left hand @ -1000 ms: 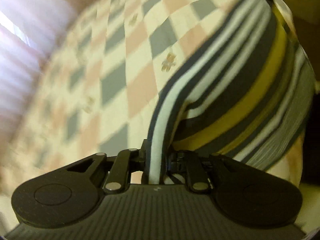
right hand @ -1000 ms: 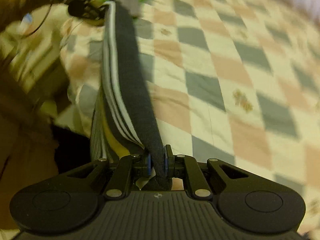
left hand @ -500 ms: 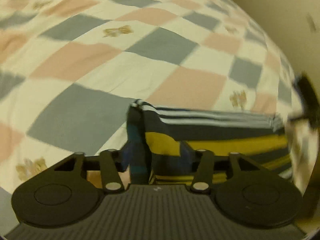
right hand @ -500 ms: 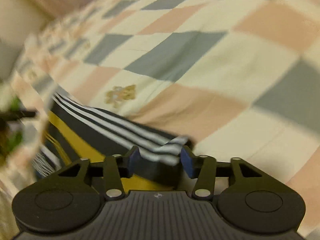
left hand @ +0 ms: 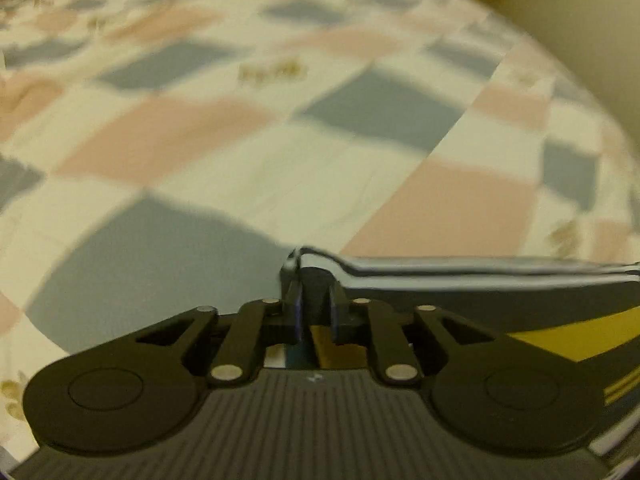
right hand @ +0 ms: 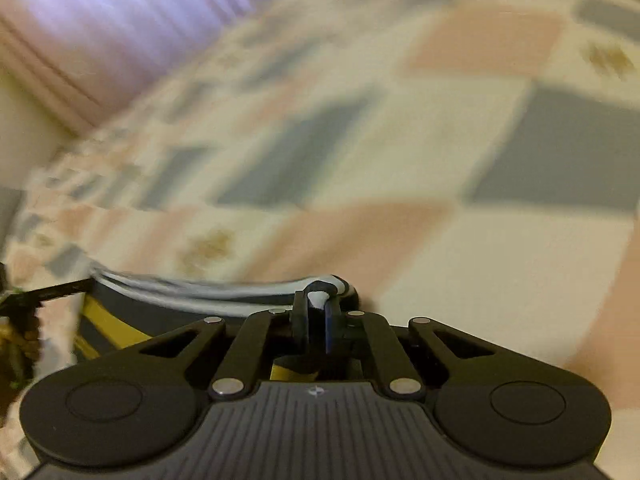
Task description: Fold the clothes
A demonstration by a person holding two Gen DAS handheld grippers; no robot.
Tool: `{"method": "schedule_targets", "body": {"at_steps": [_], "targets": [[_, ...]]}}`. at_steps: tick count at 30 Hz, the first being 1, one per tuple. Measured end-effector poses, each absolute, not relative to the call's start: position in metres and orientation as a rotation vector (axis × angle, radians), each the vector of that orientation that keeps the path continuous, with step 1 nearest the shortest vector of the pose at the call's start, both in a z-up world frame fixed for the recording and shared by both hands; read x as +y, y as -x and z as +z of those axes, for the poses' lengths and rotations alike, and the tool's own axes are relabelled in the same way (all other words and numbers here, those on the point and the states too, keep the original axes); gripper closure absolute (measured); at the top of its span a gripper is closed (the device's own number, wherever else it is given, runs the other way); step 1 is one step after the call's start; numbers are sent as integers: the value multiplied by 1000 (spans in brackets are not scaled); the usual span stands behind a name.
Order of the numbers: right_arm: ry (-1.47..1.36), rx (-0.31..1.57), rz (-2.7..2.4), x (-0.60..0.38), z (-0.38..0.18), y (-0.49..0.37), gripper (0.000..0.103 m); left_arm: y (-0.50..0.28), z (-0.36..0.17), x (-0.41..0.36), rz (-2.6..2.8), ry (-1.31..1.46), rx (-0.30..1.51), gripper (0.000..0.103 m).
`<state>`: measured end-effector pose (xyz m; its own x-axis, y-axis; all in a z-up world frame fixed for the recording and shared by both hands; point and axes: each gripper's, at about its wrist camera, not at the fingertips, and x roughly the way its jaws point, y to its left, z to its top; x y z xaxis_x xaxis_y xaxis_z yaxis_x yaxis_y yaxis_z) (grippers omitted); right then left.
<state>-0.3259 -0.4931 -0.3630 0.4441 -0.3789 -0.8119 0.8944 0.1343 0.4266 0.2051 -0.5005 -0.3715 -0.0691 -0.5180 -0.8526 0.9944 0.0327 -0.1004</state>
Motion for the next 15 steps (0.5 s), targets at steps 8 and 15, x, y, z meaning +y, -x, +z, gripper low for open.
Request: {"method": "schedule_targets", "body": {"at_steps": [8, 15], "targets": [[-710, 721, -1184, -473, -300, 295, 64, -207, -288, -432, -1233, -731, 634, 80], [-372, 859, -671, -435, -293, 241, 67, -145, -300, -310, -1313, -659, 772, 78]]}}
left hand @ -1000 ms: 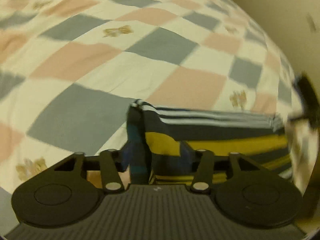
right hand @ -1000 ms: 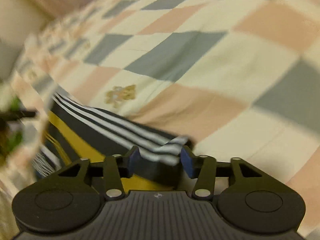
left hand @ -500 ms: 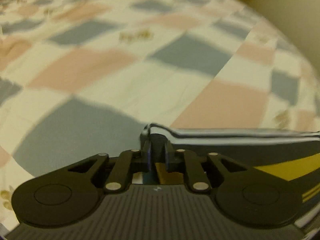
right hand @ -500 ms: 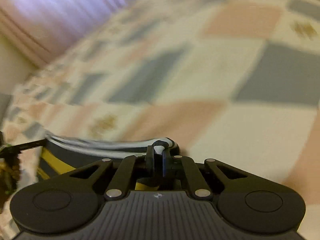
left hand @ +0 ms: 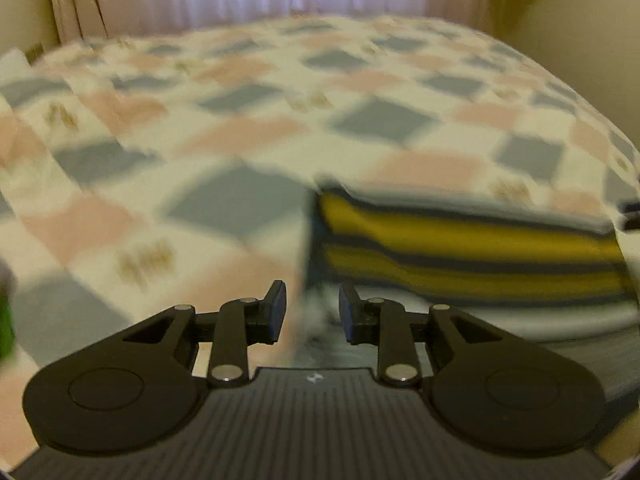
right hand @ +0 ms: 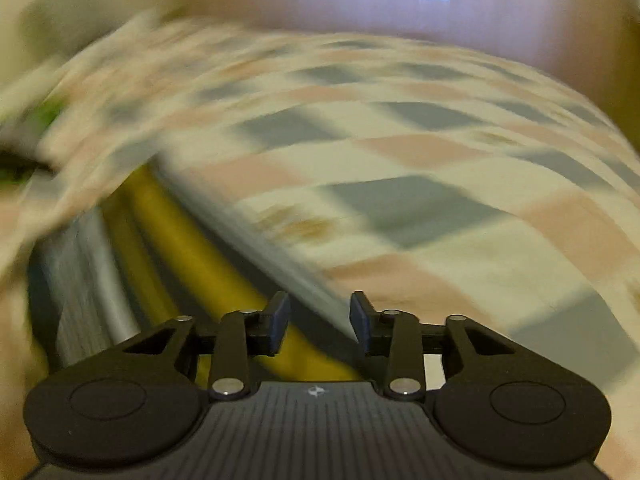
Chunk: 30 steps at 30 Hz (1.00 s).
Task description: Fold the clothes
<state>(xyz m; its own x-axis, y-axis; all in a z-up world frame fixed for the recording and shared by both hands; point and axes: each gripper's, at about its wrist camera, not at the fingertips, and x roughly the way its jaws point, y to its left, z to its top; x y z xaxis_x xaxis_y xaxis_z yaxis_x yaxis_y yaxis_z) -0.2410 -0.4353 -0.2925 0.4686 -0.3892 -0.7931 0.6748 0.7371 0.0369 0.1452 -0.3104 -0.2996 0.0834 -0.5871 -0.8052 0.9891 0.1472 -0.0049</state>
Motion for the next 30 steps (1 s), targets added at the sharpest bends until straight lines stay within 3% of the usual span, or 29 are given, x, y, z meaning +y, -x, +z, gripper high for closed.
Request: {"method": "schedule_targets", "body": {"at_steps": [3, 7, 10, 12, 18, 21, 26, 30], "targets": [[-368, 989, -525, -449, -335, 232, 66, -120, -350, -302, -1113, -725, 853, 79], [-297, 1023, -339, -478, -344, 248, 66, -55, -321, -276, -921, -691, 755, 82], [-112, 1005, -228, -490, -320, 268, 63, 30, -289, -248, -873, -737, 629, 73], [53, 982, -150, -488, -311, 283, 55, 95, -285, -231, -916, -810, 566, 63], [528, 905, 61, -457, -332, 318, 45, 257, -328, -206, -1040, -1106, 430, 60], [717, 839, 136, -441, -353, 339, 39, 307, -360, -197, -1078, -1237, 270, 52], [916, 792, 191, -438, -396, 359, 36, 330, -422, -194, -1041, -1471, 14, 47], [1012, 712, 203, -443, -410, 365, 22, 321, -449, -201, -1014, -1540, -143, 40]]}}
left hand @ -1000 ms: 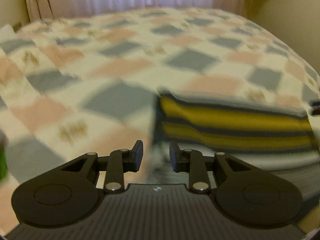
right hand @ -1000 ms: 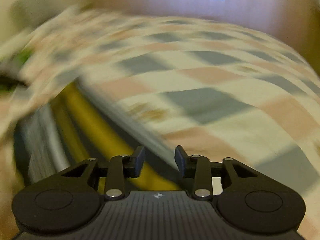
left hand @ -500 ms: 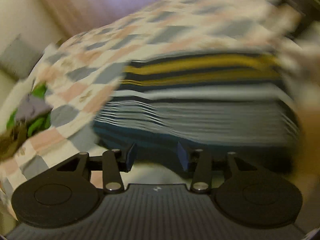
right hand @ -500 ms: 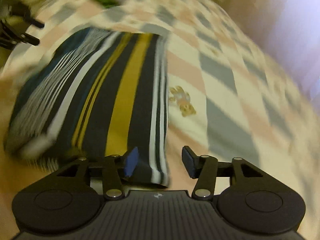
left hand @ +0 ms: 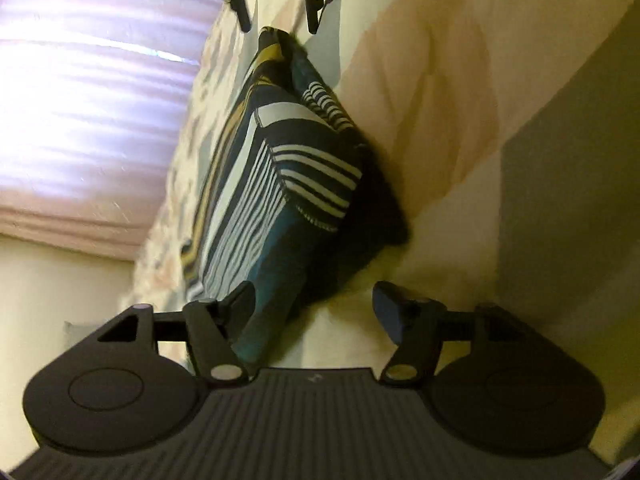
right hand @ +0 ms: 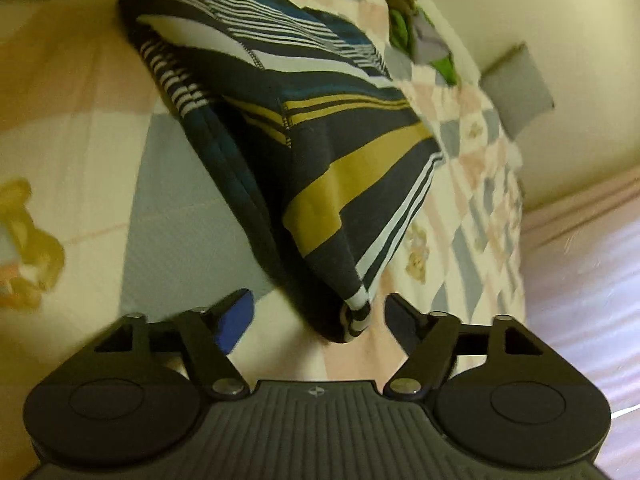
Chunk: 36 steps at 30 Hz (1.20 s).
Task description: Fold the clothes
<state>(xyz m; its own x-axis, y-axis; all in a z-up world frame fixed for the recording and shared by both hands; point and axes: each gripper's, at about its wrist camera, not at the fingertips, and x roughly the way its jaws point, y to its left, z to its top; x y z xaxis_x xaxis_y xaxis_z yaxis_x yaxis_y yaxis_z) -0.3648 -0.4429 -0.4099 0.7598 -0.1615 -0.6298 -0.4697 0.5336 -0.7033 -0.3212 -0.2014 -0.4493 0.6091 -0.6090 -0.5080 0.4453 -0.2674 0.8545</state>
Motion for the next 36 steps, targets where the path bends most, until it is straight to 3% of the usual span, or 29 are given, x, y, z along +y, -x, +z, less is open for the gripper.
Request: {"method": "schedule_targets", "body": {"at_steps": [7, 10, 17, 18, 20, 21, 24, 27, 36], "targets": [[1176, 639, 219, -465, -422, 352, 21, 306, -471, -216, -964, -1530, -315, 42], [1273, 614, 245, -480, -428, 353, 27, 308, -476, -208, -950, -1505, -347, 47], [1491, 408, 405, -485, -460, 349, 44, 298, -480, -225, -958, -1437, -365, 42], [1511, 376, 408, -485, -464, 344, 48, 295, -480, -227, -968, -1433, -367, 46], [1528, 357, 415, -484, -468, 336, 61, 293, -478, -230, -1004, -1442, -335, 75], [1535, 363, 427, -484, -469, 332, 75, 293, -476, -231, -1022, -1448, -313, 87], [1527, 393, 460, -481, -464, 326, 86, 292, -460, -235, -1031, -1405, -268, 91], [1487, 417, 477, -480, -448, 333, 89, 294, -441, -234, -1039, -1384, -248, 93], [1296, 599, 620, -447, -386, 369, 90, 313, -402, -210, -1092, -1309, -61, 93]]}}
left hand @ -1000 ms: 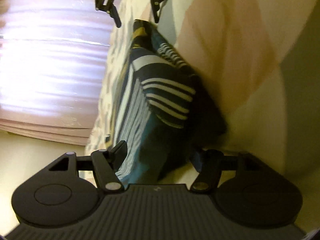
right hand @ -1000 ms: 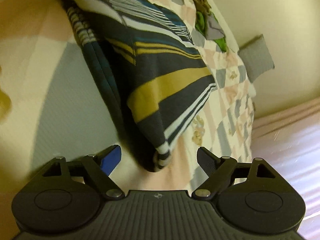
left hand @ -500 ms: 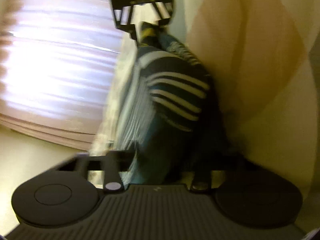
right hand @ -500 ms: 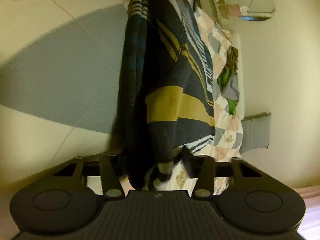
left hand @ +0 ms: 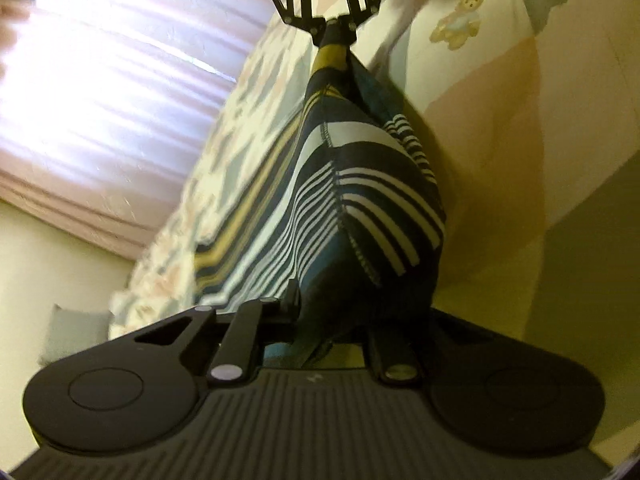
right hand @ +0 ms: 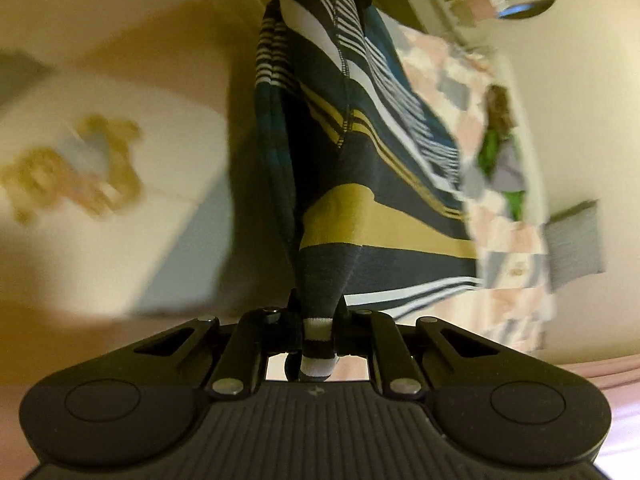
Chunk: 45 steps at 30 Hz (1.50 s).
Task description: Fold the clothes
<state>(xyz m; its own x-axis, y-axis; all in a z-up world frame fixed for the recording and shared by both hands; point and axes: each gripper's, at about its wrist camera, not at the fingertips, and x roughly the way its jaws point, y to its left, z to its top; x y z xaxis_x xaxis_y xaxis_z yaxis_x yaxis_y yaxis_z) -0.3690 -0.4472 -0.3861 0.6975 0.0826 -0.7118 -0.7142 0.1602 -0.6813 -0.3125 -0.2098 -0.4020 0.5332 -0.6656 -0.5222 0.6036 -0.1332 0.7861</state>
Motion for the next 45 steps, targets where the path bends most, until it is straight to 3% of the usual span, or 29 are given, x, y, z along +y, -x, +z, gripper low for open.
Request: {"method": "schedule_targets", "body": {"at_steps": [4, 12, 15, 19, 22, 25, 26, 27, 28, 32, 35, 36, 37, 38, 45], "targets": [[1043, 811, 670, -452, -336, 308, 92, 273, -357, -216, -1159, -1109, 163, 91], [631, 919, 579, -490, -226, 136, 90, 95, -269, -225, -1169, -450, 678, 91], [446, 956, 535, -503, -226, 55, 89, 11, -278, -213, -1120, -156, 880, 91], [180, 1115, 474, -523, -292, -38, 85, -74, -328, -200, -1009, 123, 1132, 88], [-118, 1260, 399, -541, -353, -80, 74, -109, -374, -188, -932, 322, 1306, 88], [-452, 1205, 358, -578, -370, -75, 70, -116, -379, -174, -949, 445, 1322, 84], [-567, 1181, 352, -593, -373, -70, 60, -117, -376, -172, -965, 478, 1313, 79], [-662, 1164, 346, -607, -374, -64, 41, -118, -372, -170, -982, 502, 1300, 69], [-738, 1133, 339, -621, -373, -55, 33, -120, -368, -171, -992, 517, 1283, 66], [-824, 1046, 374, -641, -364, -31, 30, -129, -357, -173, -985, 535, 1228, 66], [-720, 1057, 364, -628, -365, -38, 30, -132, -358, -177, -952, 509, 1207, 67], [-680, 1075, 342, -621, -369, -43, 45, -133, -359, -179, -939, 487, 1199, 74], [-655, 1079, 342, -616, -372, -47, 67, -134, -358, -182, -929, 461, 1188, 90], [-633, 1077, 344, -611, -373, -50, 90, -134, -352, -184, -930, 423, 1167, 90], [-541, 890, 290, -609, -330, -52, 94, -146, -348, -177, -879, 402, 1068, 91]]}}
